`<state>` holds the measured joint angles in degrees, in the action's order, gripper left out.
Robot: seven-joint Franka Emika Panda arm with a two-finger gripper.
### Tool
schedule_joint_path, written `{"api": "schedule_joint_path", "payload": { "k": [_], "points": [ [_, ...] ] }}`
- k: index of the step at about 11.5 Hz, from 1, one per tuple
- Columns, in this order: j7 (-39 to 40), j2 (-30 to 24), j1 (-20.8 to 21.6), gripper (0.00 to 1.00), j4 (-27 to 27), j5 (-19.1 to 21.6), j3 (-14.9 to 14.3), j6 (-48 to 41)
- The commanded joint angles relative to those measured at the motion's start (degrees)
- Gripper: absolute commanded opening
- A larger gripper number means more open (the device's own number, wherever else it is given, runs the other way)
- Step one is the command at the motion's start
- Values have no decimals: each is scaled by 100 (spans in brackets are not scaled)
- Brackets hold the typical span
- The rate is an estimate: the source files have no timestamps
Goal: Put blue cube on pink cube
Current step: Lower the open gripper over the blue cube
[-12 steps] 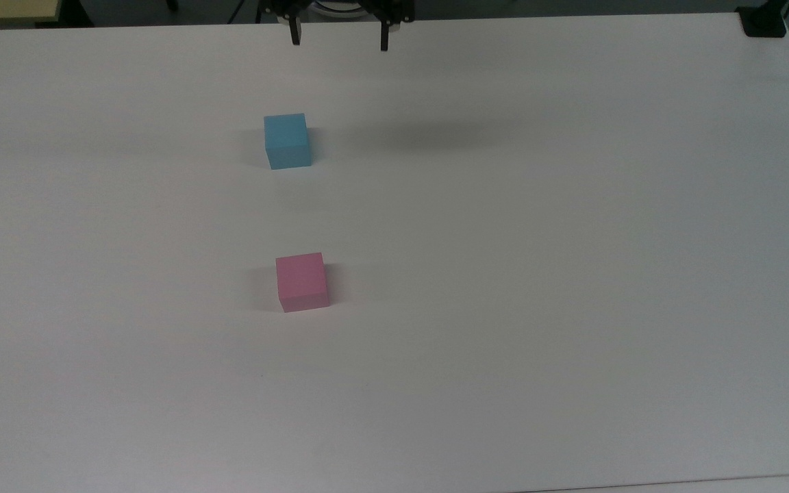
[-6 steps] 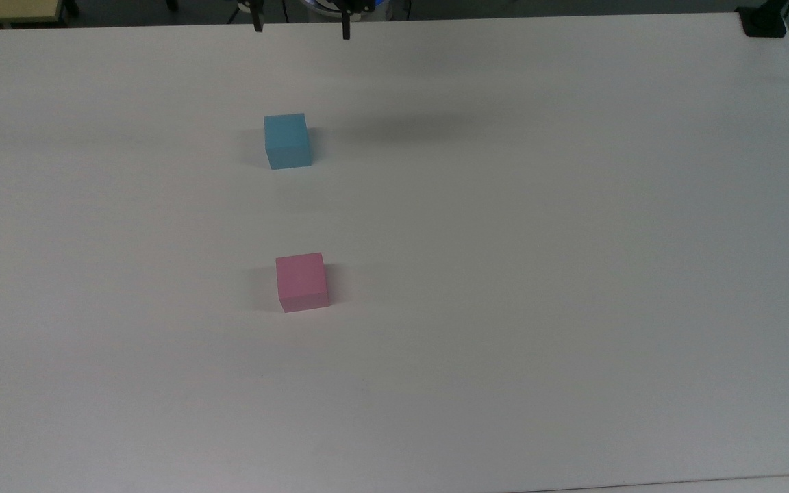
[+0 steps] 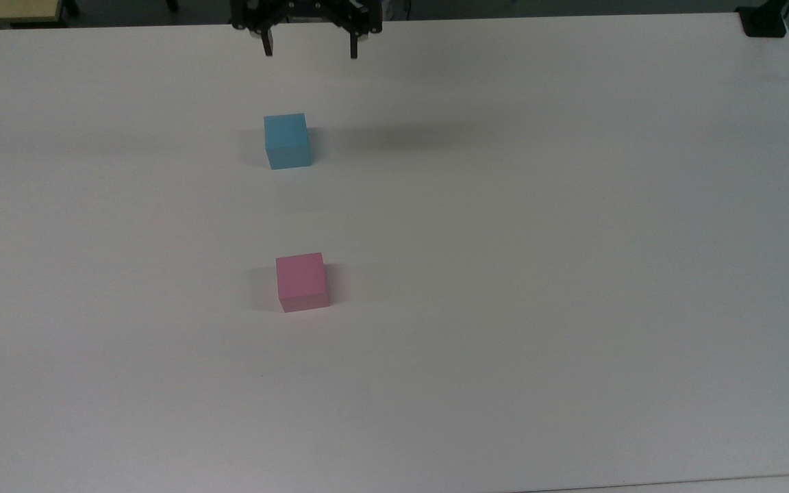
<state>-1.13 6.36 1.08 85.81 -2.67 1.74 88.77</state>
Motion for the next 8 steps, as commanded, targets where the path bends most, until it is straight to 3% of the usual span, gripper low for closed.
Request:
{"api": "schedule_joint_path", "payload": {
  "k": [1, 3, 5, 6, 8],
  "points": [
    [157, -109, 6, 100, 777, -225, -68, 622],
    [175, -117, 41, 100, 1452, -435, -112, 1183],
    [575, -144, 85, 100, 2051, -550, -418, 1685],
    [1005, -214, 138, 100, 2358, -568, -663, 1879],
    [1386, -477, 741, 100, 2842, -568, -1418, 2100]
  ]
}}
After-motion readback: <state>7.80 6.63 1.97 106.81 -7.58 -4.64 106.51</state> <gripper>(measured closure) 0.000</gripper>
